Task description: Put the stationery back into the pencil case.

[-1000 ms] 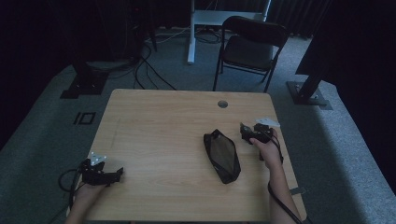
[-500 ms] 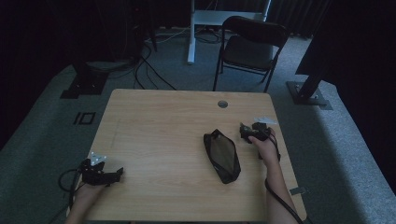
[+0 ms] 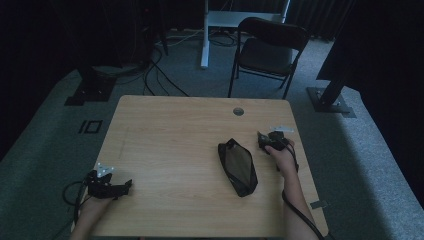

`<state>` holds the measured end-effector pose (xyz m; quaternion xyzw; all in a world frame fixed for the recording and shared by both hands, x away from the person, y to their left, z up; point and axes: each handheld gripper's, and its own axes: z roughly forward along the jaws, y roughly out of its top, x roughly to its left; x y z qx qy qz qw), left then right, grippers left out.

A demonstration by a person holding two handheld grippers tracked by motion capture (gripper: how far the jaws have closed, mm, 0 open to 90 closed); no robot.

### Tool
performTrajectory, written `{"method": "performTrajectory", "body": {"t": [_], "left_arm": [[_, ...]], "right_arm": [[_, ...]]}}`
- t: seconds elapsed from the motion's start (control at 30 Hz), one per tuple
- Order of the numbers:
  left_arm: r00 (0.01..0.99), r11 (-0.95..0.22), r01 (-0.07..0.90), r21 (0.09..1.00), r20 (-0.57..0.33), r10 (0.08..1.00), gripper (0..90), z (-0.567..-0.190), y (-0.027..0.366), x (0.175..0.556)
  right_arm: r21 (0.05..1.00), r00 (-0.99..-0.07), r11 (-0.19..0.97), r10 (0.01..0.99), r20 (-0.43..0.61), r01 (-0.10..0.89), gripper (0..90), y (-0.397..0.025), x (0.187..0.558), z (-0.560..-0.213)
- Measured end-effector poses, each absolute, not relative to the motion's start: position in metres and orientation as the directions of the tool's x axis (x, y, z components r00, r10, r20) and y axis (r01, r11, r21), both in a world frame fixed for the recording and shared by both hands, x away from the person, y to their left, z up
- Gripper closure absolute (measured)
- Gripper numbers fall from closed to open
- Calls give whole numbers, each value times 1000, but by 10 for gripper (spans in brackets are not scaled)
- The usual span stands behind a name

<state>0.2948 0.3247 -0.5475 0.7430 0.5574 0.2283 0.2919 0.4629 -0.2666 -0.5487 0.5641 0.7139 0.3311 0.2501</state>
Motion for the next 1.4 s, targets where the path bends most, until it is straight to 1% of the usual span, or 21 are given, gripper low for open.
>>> {"method": "performTrajectory", "body": {"t": [0.1,0.2,0.27,0.47,0.53,0.67,0.7,0.83,1.0,1.4], "left_arm": [[275,-208,695,688,14,961,4,-548,325,295],[274,-208,695,688,14,962,4,-548,325,295],[274,-208,695,688,14,962,4,-548,325,295],[274,-208,695,688,14,962,4,-548,325,295],[274,-208,695,688,14,962,4,-548,325,295],[275,-208,695,688,14,961,4,-548,325,295],[274,-208,695,688,14,962,4,-548,325,295],[274,-208,695,688,14,962,4,-548,325,295],[275,-208,695,688,14,961,4,-548,325,295],[274,-208,695,688,14,962,4,-548,325,295]], "right_arm": [[752,-240,150,971,11,641,374,-266,463,-549],[753,-229,141,973,13,642,405,-265,461,-549],[756,-232,144,973,11,638,455,-264,460,-549],[758,-221,149,975,-7,635,491,-261,457,-548],[750,-206,124,978,16,649,495,-261,457,-546],[751,-172,40,980,99,659,498,-266,456,-545],[751,-172,37,980,103,660,497,-267,455,-544],[750,-169,43,981,92,660,499,-271,450,-540],[754,-191,105,981,27,649,501,-270,445,-526],[783,-200,120,980,6,610,502,-257,427,-491]]}}
